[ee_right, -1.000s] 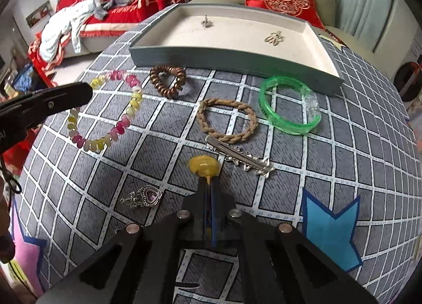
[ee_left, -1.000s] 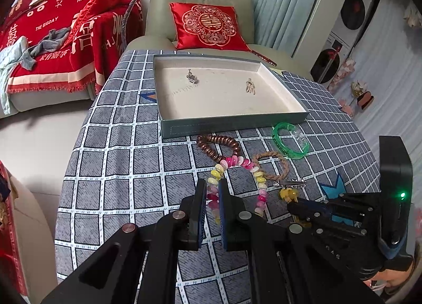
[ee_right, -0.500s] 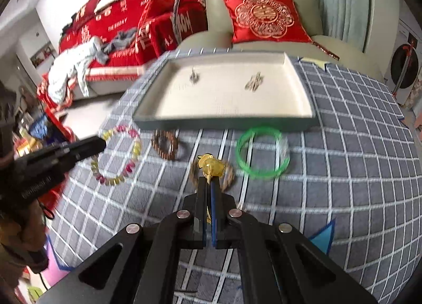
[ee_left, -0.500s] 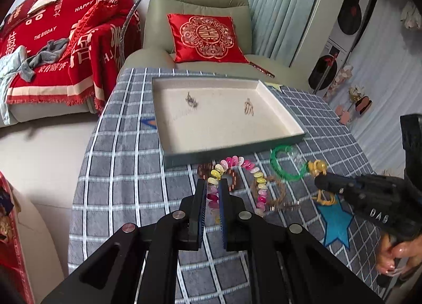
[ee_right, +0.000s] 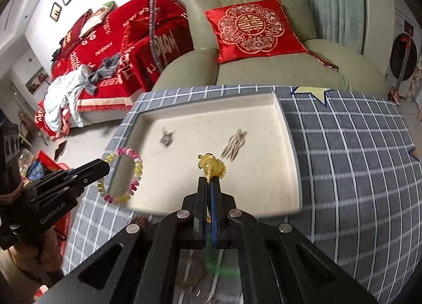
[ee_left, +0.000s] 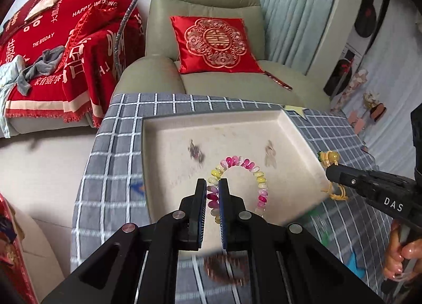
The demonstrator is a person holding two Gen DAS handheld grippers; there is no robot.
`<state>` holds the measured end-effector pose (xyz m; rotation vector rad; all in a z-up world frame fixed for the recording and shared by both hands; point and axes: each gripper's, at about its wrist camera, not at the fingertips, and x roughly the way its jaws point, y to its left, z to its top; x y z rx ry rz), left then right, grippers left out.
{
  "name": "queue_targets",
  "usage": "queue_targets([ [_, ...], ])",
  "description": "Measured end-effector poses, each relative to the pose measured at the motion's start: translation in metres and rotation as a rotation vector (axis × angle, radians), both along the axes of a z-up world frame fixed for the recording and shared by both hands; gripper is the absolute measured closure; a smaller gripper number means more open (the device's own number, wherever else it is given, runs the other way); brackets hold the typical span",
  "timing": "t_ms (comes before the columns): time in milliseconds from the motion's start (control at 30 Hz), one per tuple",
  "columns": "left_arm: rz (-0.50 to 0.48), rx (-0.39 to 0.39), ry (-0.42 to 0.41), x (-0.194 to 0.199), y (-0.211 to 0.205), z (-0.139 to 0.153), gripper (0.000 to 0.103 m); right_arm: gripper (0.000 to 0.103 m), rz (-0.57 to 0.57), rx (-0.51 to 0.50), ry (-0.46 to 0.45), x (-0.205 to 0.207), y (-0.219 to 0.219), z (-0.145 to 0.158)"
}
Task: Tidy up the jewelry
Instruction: 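Lift both held items and carry them over the white tray, then open the left tool to drop the bracelet while the right tool releases the hair tie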
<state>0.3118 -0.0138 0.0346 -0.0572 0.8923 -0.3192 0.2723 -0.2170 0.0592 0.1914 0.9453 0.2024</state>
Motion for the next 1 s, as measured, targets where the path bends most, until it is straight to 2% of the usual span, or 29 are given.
queue_targets([
  [233, 0.024, 0.047, 0.059, 0.049, -0.019, -0.037, 0.079, 0.101, -0.033, -0.027, 0.04, 0.058, -0.01, -0.033],
  [500, 0.039, 0.096, 0.123, 0.064, -0.032, -0.066, 0.079, 0.101, -0.063, -0.028, 0.075, 0.088, -0.018, -0.067],
  [833, 0.011, 0.233, 0.062, 0.054, -0.049, -0.07, 0.079, 0.1, -0.069, -0.039, 0.091, 0.087, -0.017, -0.086],
  [1000, -0.002, 0.242, 0.053, 0.052, -0.053, -0.069, 0.079, 0.1, -0.063, -0.06, 0.102, 0.087, -0.014, -0.083],
])
